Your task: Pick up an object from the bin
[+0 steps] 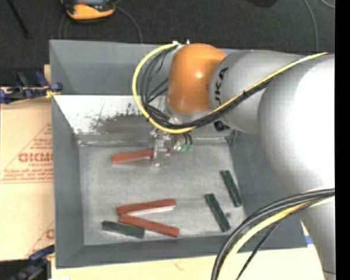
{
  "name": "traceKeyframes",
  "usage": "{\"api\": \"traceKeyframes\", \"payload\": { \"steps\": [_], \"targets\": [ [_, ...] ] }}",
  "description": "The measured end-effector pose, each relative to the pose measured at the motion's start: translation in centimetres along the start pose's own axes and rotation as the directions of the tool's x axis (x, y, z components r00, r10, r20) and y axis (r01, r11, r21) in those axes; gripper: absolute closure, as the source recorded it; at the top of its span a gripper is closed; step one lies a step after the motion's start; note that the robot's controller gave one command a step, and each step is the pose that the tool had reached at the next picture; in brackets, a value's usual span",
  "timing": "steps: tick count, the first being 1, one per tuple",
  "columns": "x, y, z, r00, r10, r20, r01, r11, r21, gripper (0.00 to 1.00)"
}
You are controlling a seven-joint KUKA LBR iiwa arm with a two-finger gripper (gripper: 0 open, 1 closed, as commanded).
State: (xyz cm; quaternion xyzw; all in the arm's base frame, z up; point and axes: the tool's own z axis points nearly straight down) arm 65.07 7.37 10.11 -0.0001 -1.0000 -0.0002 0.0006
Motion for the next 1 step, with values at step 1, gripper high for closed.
{"api": "traceKeyframes", "payload": {
  "steps": [1],
  "targets": [
    [-0.22, 0.01, -1.23, 1.0, 0.0, 0.009, 0.0, 1.0, -0.001, 1.0]
  ]
}}
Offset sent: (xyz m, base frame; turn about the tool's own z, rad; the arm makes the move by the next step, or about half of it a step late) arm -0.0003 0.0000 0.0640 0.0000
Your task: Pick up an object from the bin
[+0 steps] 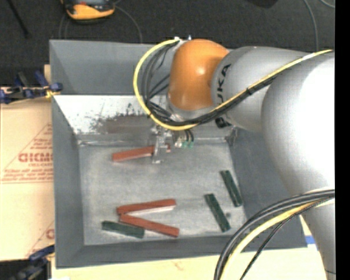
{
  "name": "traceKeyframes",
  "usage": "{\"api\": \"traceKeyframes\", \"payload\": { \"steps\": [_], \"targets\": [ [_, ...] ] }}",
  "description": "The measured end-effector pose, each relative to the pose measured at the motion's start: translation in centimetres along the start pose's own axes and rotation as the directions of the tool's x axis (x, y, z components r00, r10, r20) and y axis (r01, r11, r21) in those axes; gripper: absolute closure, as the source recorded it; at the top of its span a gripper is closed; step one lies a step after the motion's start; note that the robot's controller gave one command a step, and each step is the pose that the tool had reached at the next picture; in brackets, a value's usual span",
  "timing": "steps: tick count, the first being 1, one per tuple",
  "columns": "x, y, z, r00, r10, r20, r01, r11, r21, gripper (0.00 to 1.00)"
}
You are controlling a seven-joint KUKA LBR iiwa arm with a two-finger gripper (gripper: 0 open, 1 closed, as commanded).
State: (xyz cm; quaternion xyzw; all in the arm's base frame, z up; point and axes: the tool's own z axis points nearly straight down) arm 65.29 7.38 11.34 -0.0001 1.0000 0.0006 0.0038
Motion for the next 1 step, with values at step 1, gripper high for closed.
{"api": "traceKeyframes", "payload": {
  "steps": [1],
  "targets": [
    [0.14, -0.03, -0.91, 1.0, 0.0, -0.005, 0.0, 1.0, 0.001, 1.0]
  ]
}}
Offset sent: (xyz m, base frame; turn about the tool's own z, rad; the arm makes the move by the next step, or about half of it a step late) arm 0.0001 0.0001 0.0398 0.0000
